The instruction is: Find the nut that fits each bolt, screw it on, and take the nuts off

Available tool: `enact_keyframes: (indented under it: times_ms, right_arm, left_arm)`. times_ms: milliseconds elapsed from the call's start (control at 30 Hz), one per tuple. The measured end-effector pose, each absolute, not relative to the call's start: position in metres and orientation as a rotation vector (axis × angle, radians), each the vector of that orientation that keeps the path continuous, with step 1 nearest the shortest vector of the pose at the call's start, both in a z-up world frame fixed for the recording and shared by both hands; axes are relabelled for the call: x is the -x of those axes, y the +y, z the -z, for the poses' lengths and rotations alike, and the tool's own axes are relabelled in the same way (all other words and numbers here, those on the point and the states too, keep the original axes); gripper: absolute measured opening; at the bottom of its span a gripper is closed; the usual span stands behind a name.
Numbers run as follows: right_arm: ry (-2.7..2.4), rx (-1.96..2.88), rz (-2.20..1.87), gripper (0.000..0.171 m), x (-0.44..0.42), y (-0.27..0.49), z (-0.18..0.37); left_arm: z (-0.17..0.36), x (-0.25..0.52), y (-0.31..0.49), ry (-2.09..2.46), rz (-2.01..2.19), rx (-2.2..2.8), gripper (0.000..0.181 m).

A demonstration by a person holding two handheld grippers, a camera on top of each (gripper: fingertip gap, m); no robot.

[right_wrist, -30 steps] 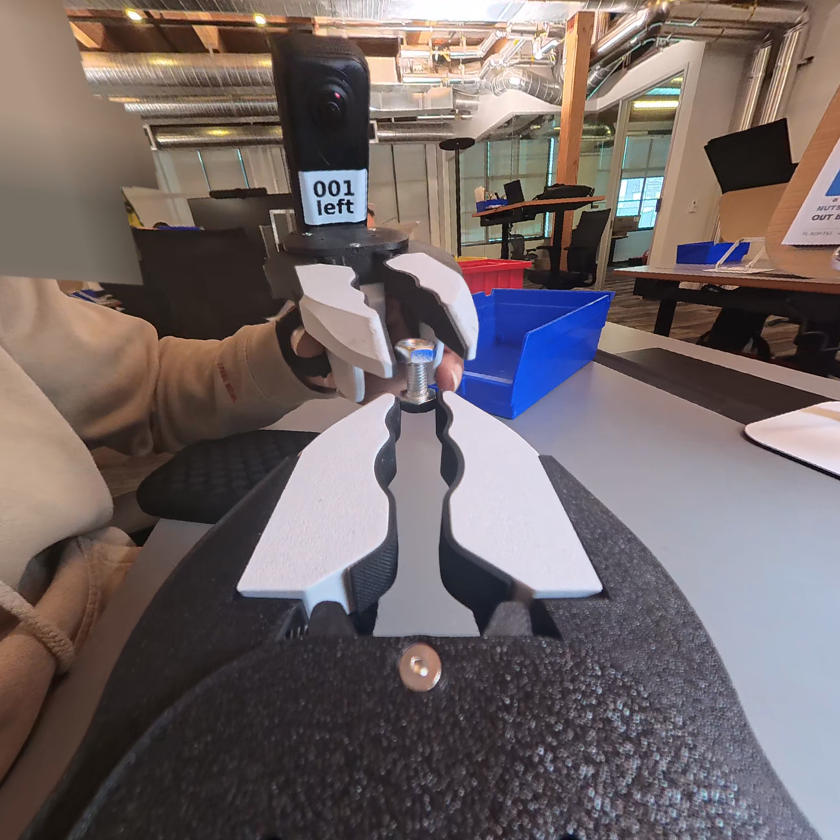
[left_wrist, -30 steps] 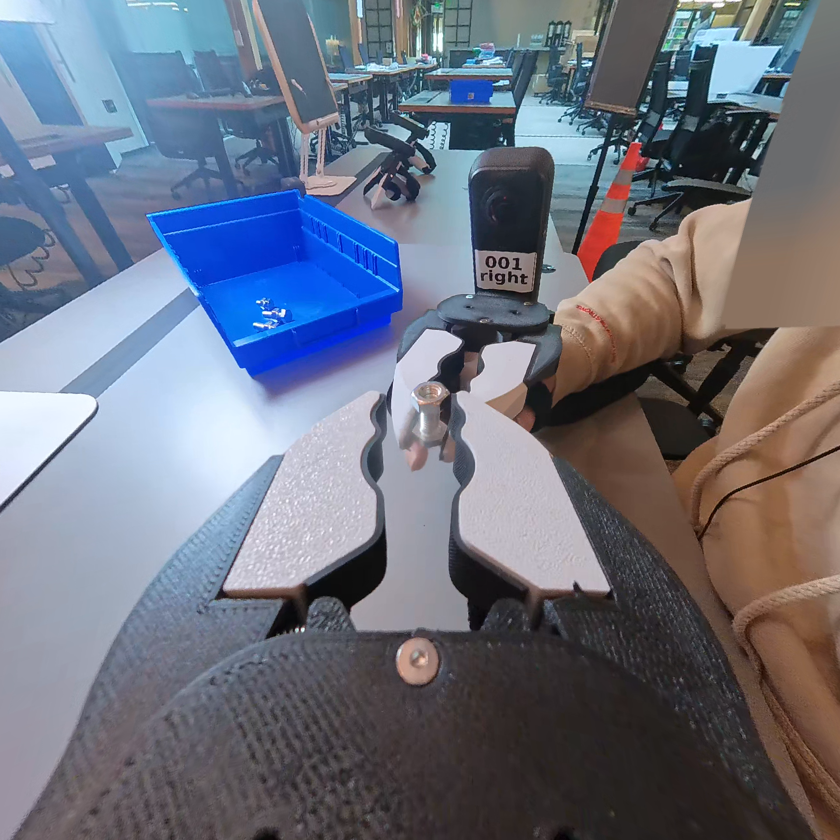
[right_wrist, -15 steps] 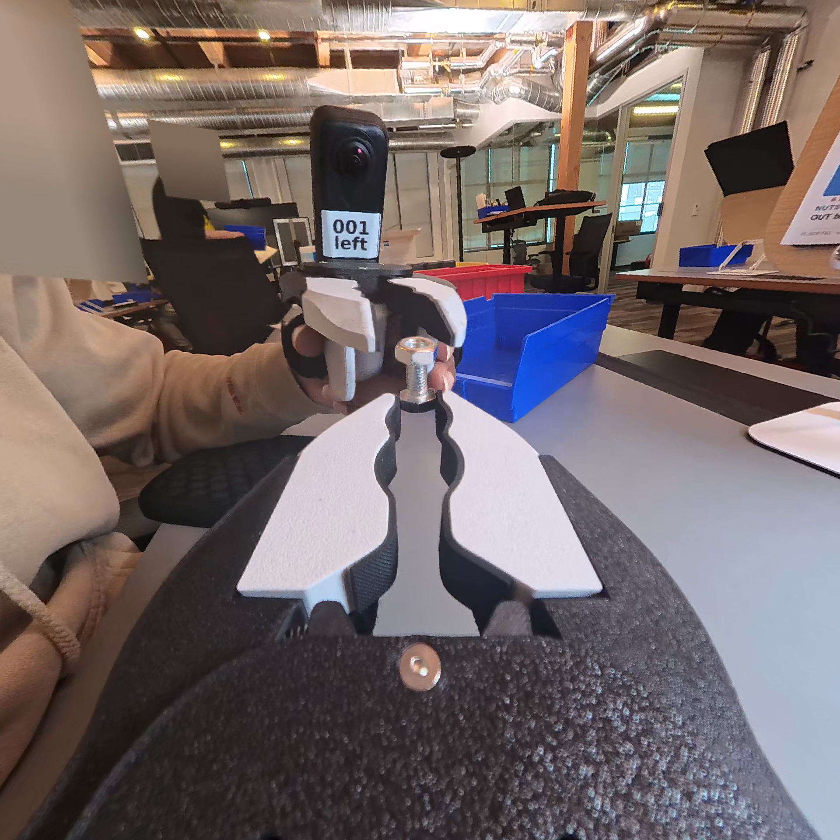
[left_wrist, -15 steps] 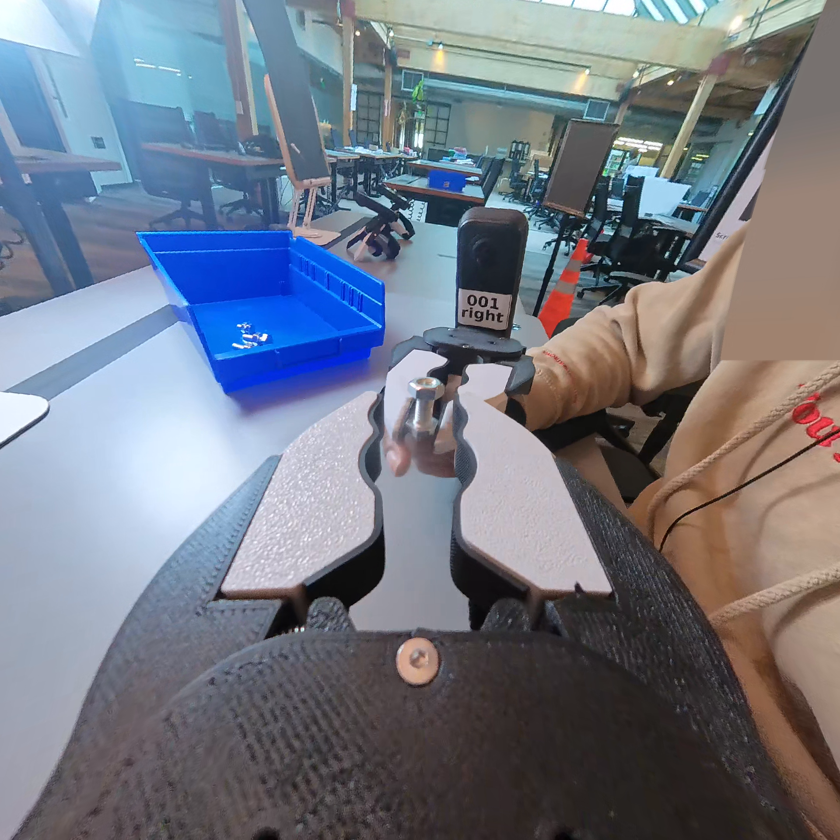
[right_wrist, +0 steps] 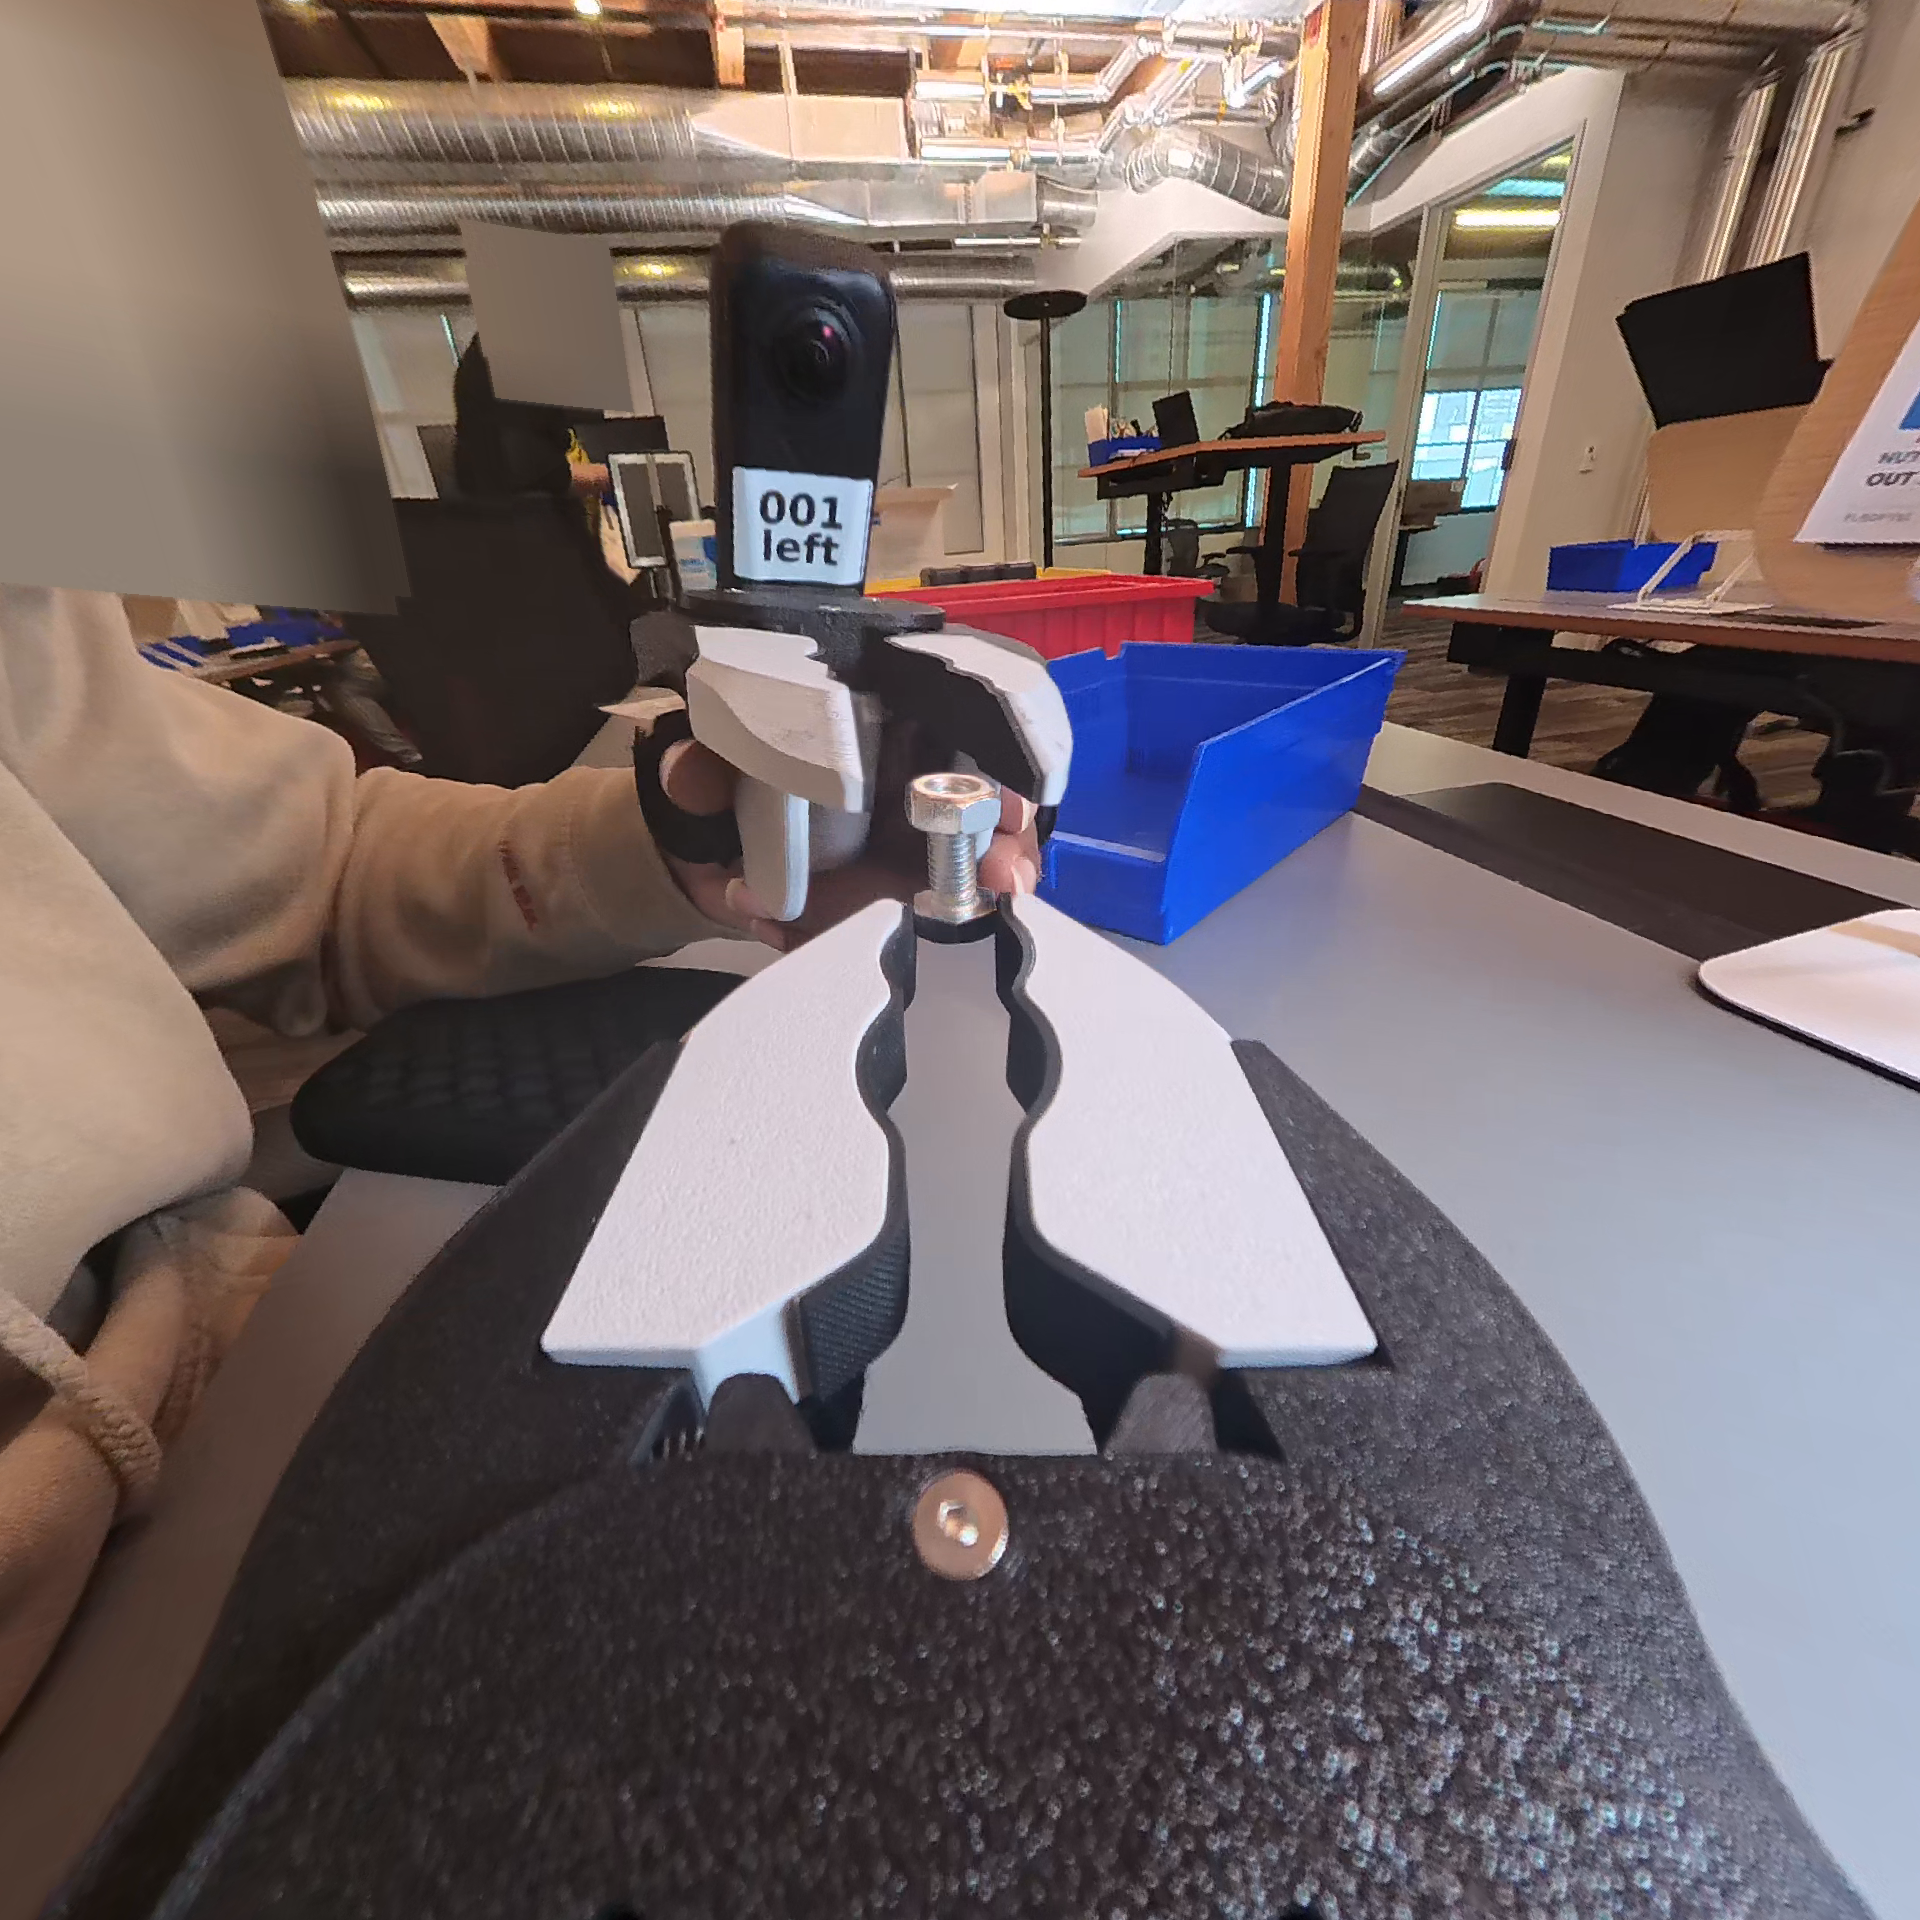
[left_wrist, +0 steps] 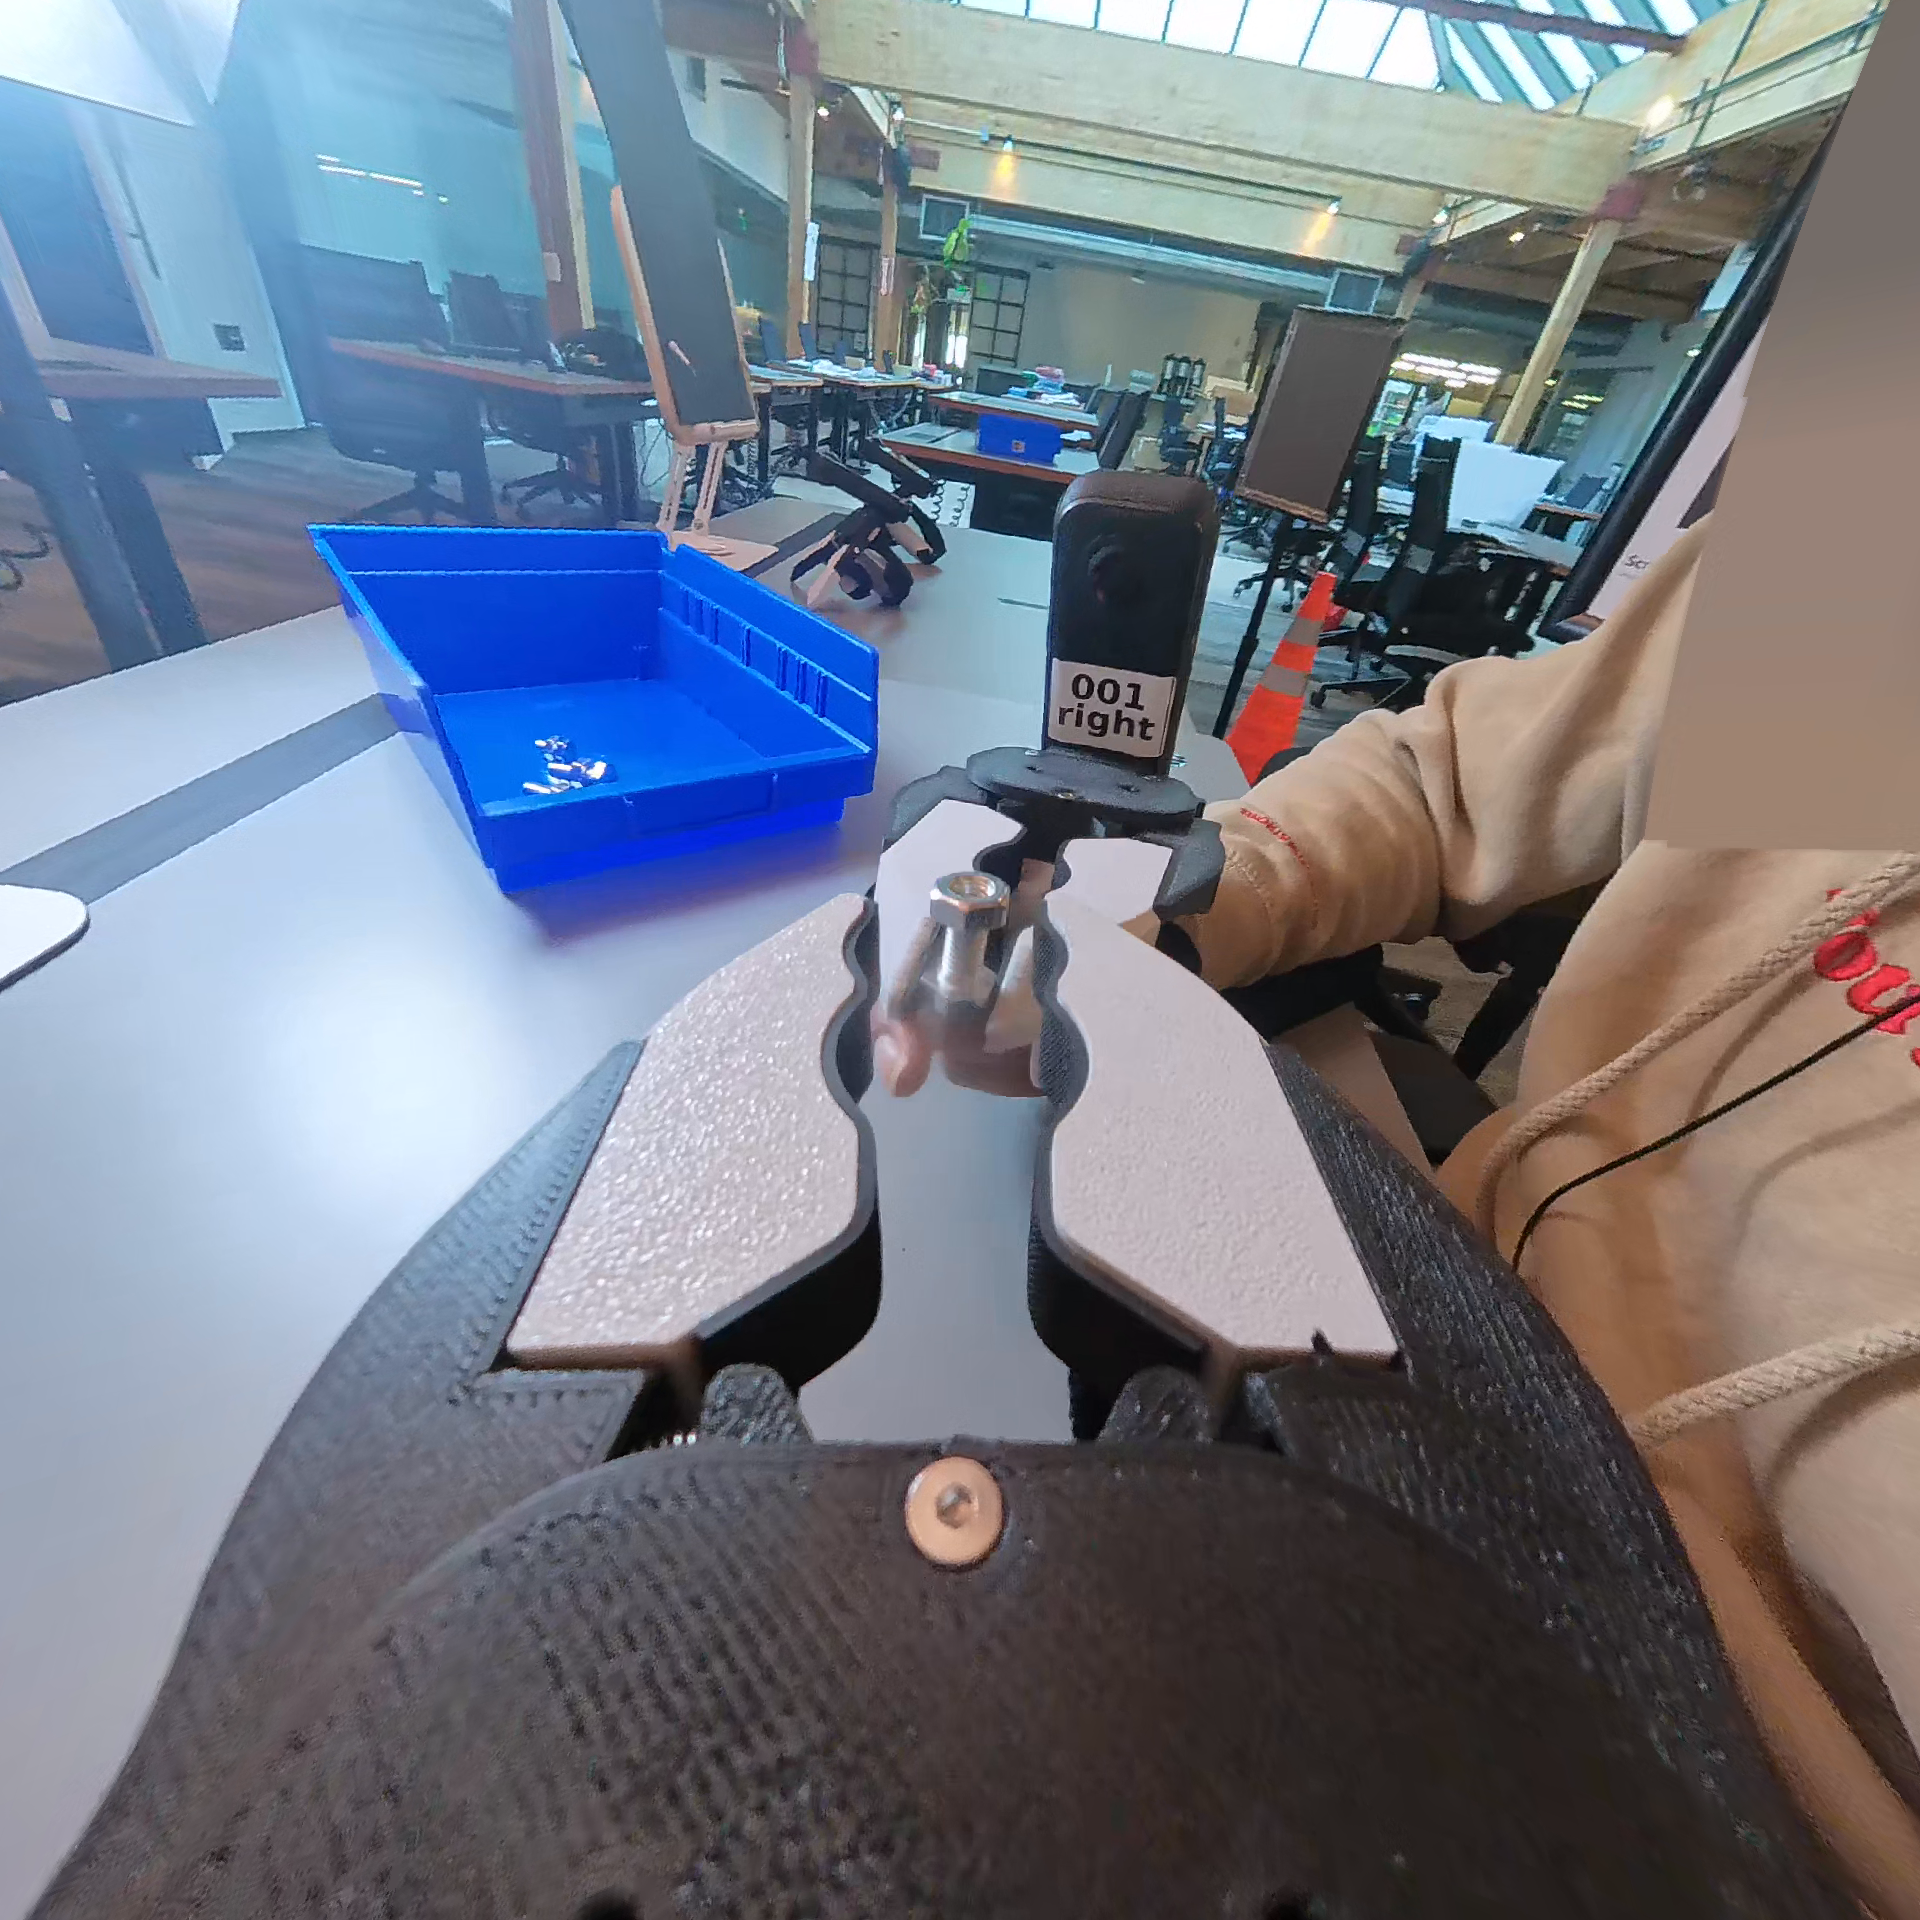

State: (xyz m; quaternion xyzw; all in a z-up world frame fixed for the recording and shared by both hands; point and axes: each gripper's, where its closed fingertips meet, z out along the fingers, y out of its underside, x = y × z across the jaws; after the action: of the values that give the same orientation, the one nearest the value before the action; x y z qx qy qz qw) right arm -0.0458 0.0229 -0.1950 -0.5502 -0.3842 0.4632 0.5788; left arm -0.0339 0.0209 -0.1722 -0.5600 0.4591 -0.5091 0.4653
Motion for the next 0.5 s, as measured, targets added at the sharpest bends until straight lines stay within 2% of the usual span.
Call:
enact_keyframes:
  times_ms: [100,167,267,400,500]
  right_arm:
    - [-0.896,1.281,-1.080,0.014,0.046,0.023,0.194]
    - [-0.879,1.264,-1.100,0.014,0.043,0.022,0.190]
    - [-0.883,1.264,-1.085,0.014,0.043,0.023,0.190]
    - [-0.894,1.284,-1.081,0.014,0.046,0.024,0.194]
    - [-0.895,1.281,-1.080,0.014,0.046,0.023,0.194]
  left_arm:
    - [0.175,0.035,0.026,1.122,1.209,1.386,0.025]
    - [0.174,0.044,0.040,1.041,1.188,1.417,0.009]
    - [0.171,0.048,0.042,1.012,1.239,1.417,0.013]
    - [0.170,0.038,0.024,1.087,1.250,1.355,0.028]
    - [0.177,0.033,0.025,1.103,1.213,1.385,0.029]
